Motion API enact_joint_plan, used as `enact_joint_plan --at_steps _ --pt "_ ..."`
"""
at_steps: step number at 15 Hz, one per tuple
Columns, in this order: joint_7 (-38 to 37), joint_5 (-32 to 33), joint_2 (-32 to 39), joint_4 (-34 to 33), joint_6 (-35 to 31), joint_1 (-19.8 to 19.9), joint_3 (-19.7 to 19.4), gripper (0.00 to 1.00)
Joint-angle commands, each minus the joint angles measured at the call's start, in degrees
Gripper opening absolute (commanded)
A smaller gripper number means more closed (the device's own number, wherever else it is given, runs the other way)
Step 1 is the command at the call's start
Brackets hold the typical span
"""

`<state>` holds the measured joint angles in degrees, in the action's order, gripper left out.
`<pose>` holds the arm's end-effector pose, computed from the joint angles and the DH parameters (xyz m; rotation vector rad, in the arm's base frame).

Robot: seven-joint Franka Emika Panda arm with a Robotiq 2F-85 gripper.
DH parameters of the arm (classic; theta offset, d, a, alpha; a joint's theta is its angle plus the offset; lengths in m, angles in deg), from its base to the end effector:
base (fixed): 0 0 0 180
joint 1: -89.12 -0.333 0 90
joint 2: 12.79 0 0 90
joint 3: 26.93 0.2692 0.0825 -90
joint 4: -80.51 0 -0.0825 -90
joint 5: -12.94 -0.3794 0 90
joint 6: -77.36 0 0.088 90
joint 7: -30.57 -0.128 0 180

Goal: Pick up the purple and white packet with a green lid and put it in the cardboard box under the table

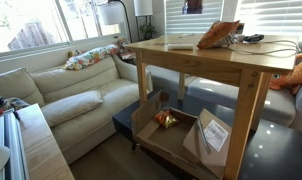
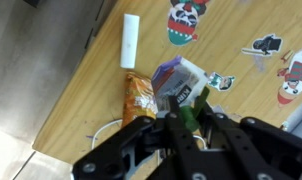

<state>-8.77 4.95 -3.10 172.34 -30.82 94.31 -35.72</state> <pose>0.6031 -0.1315 0.4743 -2.6643 1.3915 -0.1377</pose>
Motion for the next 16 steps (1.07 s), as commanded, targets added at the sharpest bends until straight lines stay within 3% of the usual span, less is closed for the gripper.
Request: enact_joint_plan --at_steps 1,7,13,14,15,16 --pt "-1.64 1.27 -10.53 13.89 -0.05 0.6 -0.36 0.05" --pt "-3.13 -0.68 -18.68 32.31 -7.76 4.53 -1.73 0.05" --pt "-6.99 -6.12 -16.27 47.94 -27.56 9.1 -4.63 0.05" --pt "-5.68 -3.41 -15.83 43.23 -22.54 8.5 -3.73 0.05" --pt "-5.34 -3.62 -15.46 44.75 -23.91 8.9 -4.04 0.21" --pt "-5.28 -3.6 -15.26 44.66 -23.91 8.93 -4.04 0.21"
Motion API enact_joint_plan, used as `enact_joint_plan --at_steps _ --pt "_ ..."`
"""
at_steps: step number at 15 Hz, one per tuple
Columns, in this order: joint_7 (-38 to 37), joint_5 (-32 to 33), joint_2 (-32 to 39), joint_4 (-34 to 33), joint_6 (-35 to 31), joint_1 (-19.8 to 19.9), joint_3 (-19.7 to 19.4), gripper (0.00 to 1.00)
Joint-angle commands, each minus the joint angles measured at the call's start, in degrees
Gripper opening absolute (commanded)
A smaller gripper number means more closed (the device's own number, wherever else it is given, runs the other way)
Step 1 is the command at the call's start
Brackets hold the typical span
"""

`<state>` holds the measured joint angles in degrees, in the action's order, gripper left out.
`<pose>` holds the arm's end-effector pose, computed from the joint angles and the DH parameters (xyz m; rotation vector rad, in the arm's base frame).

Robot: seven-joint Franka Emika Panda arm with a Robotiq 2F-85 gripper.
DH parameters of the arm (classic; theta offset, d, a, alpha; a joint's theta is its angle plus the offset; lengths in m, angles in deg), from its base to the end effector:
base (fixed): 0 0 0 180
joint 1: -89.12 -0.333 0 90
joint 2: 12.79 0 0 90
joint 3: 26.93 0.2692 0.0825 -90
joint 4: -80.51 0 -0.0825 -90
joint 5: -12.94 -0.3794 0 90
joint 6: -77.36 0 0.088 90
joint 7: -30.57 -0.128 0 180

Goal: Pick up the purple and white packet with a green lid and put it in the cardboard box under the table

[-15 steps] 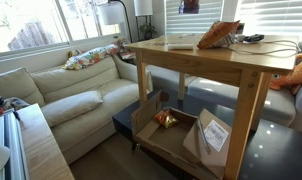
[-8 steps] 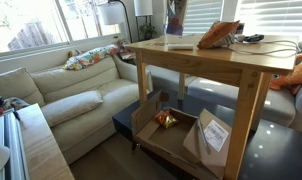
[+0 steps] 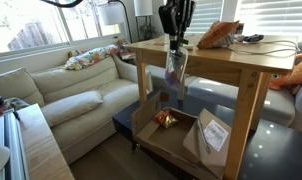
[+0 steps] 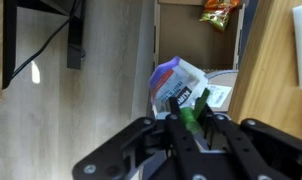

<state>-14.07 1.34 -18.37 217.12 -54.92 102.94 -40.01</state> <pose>0.4385 -0.2130 0.2956 -2.2863 1.8925 0.0137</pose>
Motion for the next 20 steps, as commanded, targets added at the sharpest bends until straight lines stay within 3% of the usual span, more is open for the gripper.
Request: enact_joint_plan --at_steps 1,4,5,11,15,19,20 --pt "0.02 0.01 -0.02 -0.55 0.21 0.23 0.4 0.21" --pt "-0.03 -0.01 -0.05 -1.53 0.22 0.02 0.79 0.21" --pt "-0.03 -0.01 -0.05 -1.57 0.22 0.02 0.79 0.05" --pt "-1.79 -8.96 7.37 3.16 -4.19 -0.17 0.27 0.05" --pt "4.63 -26.23 14.94 4.46 -11.28 0.34 0.91 0.05" --pt "11.97 -44.58 23.48 -0.2 -12.53 8.83 10.41 0.05" --pt "15.02 -49.25 27.2 -1.46 -14.14 7.33 10.02 0.05"
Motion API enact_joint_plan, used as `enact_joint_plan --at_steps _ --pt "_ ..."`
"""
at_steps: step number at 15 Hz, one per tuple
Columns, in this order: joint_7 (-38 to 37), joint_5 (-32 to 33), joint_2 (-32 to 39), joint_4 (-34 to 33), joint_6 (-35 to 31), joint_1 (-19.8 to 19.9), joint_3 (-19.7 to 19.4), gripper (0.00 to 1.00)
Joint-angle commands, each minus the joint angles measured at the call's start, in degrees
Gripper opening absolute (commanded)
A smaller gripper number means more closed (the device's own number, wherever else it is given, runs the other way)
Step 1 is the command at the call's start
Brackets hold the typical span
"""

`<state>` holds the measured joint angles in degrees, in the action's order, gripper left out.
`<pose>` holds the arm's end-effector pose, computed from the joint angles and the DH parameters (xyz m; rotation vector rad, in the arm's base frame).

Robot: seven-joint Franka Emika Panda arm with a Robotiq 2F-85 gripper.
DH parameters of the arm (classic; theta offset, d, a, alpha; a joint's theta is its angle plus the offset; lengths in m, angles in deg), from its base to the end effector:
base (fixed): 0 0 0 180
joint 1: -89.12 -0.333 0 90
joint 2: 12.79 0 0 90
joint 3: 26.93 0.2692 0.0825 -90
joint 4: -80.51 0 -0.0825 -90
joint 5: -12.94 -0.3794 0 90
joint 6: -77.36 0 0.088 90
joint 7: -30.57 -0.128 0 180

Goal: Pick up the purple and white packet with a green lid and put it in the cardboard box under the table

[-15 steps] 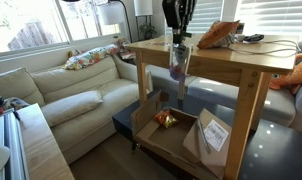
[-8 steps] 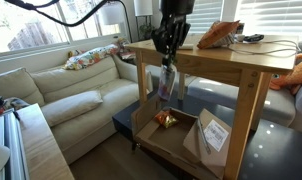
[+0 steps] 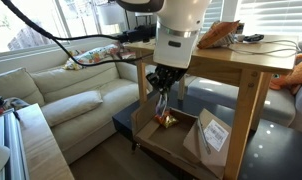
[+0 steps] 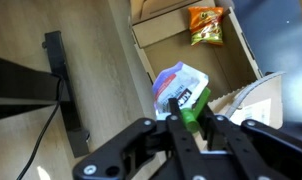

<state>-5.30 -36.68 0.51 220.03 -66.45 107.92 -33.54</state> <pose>0.4131 -0.1966 0.1374 -1.6754 2.1493 0.2372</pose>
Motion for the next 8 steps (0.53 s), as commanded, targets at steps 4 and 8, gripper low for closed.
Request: enact_joint_plan --at_steps 4,8 --pt "9.56 -16.07 10.05 -4.86 -0.56 -2.61 -1.25 0.21" --pt "10.81 -17.76 14.39 -7.73 -0.62 -2.63 -1.14 0.21"
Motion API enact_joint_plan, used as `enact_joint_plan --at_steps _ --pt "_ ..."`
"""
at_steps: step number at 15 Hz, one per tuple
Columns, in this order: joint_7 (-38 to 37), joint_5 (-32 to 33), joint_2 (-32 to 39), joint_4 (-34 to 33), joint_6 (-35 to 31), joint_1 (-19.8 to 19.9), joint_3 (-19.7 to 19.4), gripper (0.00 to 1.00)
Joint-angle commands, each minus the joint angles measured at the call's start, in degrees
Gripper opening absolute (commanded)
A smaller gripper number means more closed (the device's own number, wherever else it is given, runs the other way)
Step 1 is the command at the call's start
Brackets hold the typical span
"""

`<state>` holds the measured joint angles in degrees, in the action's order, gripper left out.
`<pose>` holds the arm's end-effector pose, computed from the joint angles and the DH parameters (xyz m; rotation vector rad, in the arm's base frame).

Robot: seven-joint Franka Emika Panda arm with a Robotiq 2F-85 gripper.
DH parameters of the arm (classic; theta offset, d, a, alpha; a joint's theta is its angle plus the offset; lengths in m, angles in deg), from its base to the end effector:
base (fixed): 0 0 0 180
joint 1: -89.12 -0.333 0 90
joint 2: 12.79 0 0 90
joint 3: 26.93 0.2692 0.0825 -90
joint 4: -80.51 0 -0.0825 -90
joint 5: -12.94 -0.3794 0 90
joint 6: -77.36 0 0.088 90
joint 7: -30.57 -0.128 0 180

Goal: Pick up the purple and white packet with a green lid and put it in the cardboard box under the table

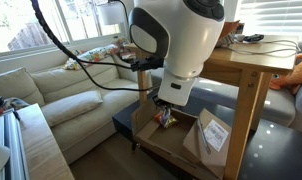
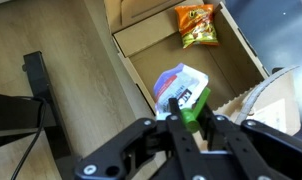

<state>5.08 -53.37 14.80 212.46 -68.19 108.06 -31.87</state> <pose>0.4204 -0.1931 0.0622 -1.5373 2.1658 0.2638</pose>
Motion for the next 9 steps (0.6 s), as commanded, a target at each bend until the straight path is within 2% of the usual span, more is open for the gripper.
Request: enact_joint_plan --at_steps 1,4,9 --pt "0.43 -1.06 0.07 -0.31 1.11 -2.76 -2.83 0.05" --pt "1.6 -6.6 6.08 -5.34 -0.65 -3.08 -1.87 0.05" --pt "1.85 -15.29 16.17 -12.88 0.31 -3.55 -1.5 0.05"
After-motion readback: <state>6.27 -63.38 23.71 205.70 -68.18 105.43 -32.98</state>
